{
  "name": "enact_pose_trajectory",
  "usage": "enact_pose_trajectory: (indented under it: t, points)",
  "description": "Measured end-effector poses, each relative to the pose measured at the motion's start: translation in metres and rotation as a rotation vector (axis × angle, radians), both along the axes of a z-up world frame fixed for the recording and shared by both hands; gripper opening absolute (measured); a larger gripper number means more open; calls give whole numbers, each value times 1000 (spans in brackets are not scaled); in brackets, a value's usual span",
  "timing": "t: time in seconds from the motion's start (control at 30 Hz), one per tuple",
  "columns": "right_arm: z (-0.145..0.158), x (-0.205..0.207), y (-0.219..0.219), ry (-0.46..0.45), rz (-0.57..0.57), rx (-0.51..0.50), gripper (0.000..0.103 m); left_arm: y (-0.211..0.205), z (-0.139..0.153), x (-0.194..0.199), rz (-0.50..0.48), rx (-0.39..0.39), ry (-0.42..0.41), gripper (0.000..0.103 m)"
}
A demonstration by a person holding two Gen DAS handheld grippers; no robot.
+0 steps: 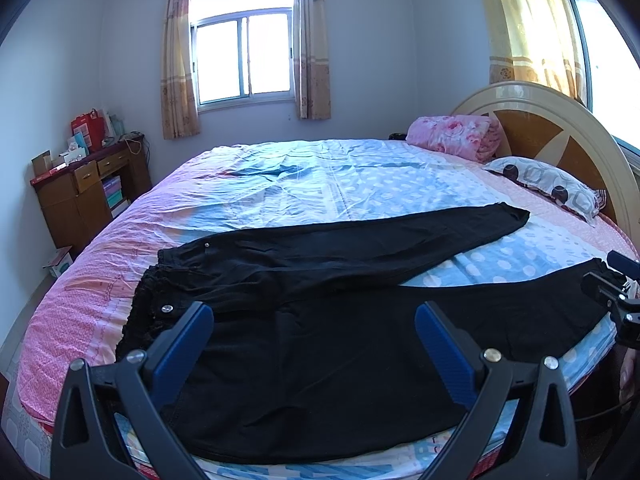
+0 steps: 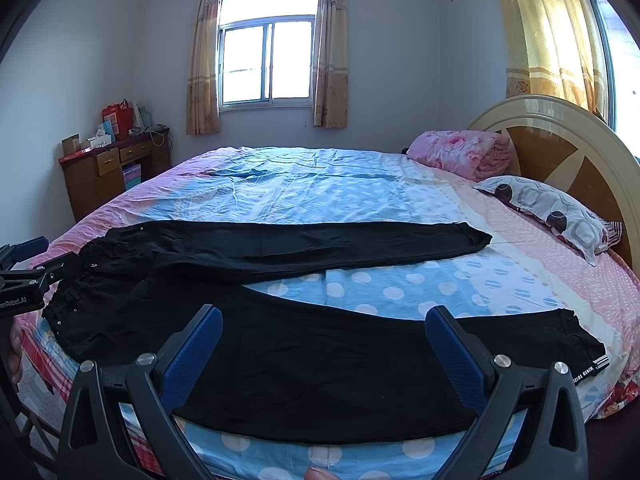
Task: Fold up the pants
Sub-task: 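Grasp the waistband with the left gripper while the right gripper grasps the striped cuff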
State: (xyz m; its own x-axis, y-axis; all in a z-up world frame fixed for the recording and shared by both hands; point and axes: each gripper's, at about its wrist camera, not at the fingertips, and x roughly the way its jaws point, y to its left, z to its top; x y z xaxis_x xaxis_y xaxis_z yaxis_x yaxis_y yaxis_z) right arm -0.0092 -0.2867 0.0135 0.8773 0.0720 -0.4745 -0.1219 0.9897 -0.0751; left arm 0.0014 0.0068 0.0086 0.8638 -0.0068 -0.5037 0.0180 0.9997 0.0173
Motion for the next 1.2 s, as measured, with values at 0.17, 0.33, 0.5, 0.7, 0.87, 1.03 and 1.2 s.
enact_pose_trajectory:
  t: [0.17, 0.33, 0.5, 0.7, 0.87, 1.03, 1.2]
  points:
    - [0, 0, 0, 2, -1, -1, 102, 0, 0, 0, -1, 0, -1, 103]
    - [1, 0, 1, 5, -1, -4, 102, -2, 0, 0, -4, 2, 5, 103]
    - [-2, 2, 1, 11, 0, -8, 102, -2, -3, 1, -14, 1, 13, 103]
    - [-18, 15, -6, 47, -13, -3, 102, 6, -24, 15, -36, -32, 68, 103]
    - [-34, 25, -15, 63, -29, -1, 102, 19, -48, 32, -4, -18, 126, 103]
    - [-48, 41, -34, 115, -54, 14, 102, 70, -47, 66, 85, 42, 154, 103]
    - [-57, 66, -60, 159, -129, 24, 102, 156, -36, 140, 205, 79, 175, 102]
